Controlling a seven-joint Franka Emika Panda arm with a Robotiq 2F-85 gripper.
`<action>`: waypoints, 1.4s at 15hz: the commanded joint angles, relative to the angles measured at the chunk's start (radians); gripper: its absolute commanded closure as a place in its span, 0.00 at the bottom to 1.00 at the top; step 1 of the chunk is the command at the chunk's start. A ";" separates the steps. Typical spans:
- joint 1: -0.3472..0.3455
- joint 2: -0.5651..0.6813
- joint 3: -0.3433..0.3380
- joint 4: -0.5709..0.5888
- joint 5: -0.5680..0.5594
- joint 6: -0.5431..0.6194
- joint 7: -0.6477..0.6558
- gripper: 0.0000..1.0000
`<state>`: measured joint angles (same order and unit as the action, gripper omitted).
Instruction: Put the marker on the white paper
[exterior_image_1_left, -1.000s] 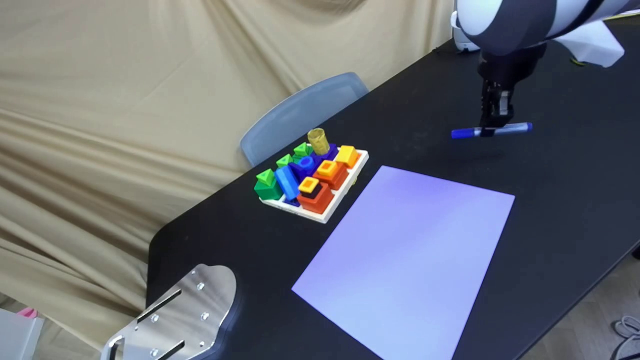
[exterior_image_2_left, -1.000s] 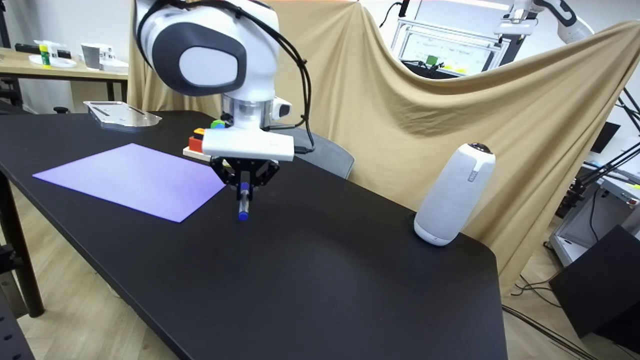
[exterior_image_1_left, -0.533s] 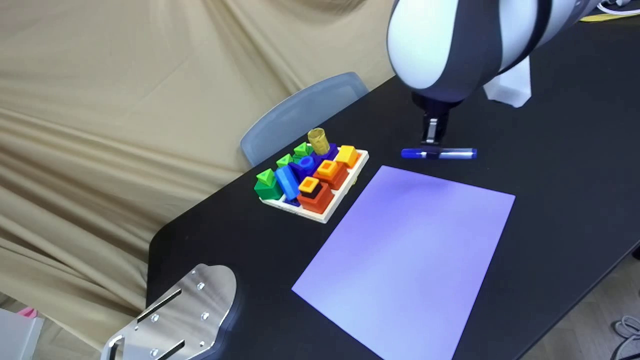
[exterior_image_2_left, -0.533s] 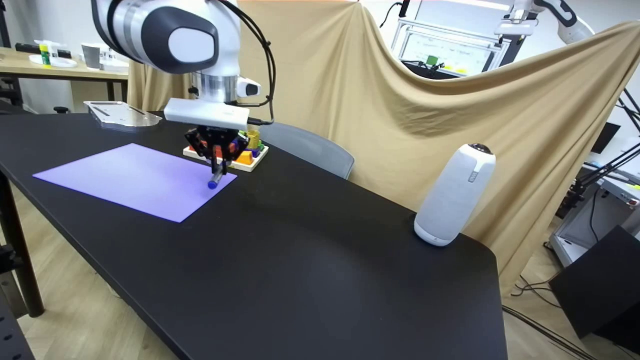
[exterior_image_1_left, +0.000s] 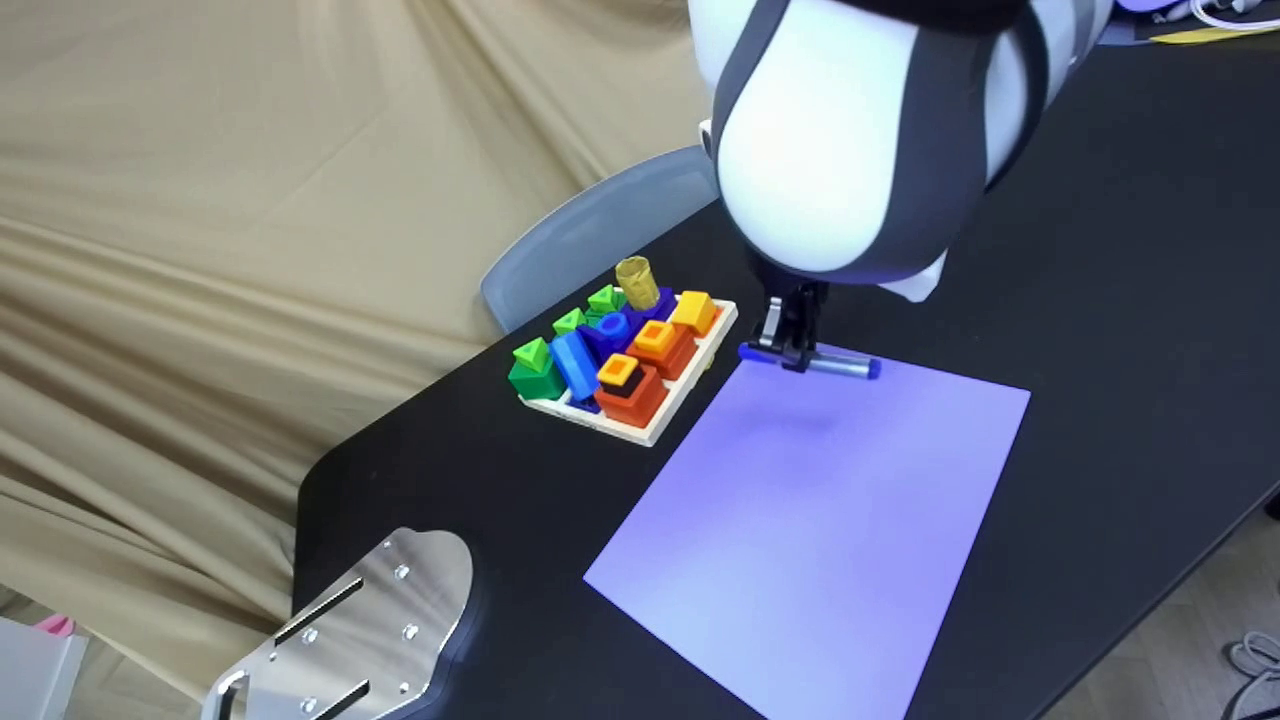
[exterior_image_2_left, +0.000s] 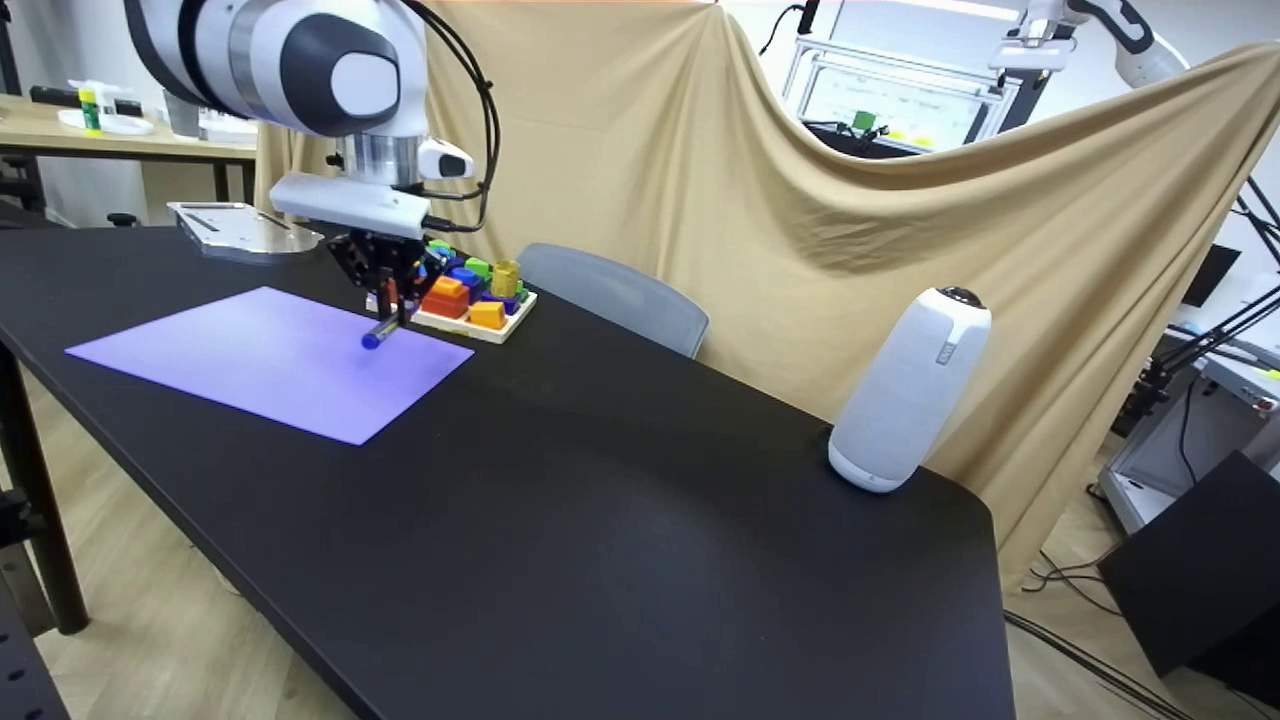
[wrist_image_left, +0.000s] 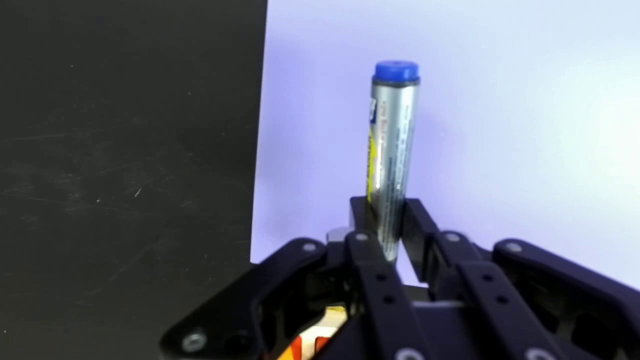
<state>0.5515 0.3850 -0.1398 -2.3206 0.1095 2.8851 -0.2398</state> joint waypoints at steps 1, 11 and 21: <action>-0.097 0.019 0.100 -0.005 -0.110 0.037 0.166 0.95; -0.173 0.085 0.129 -0.014 -0.208 0.107 0.252 0.47; -0.311 0.011 0.273 -0.056 -0.206 0.065 0.175 0.00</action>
<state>0.2657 0.4632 0.1116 -2.3348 -0.0764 2.9832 -0.0435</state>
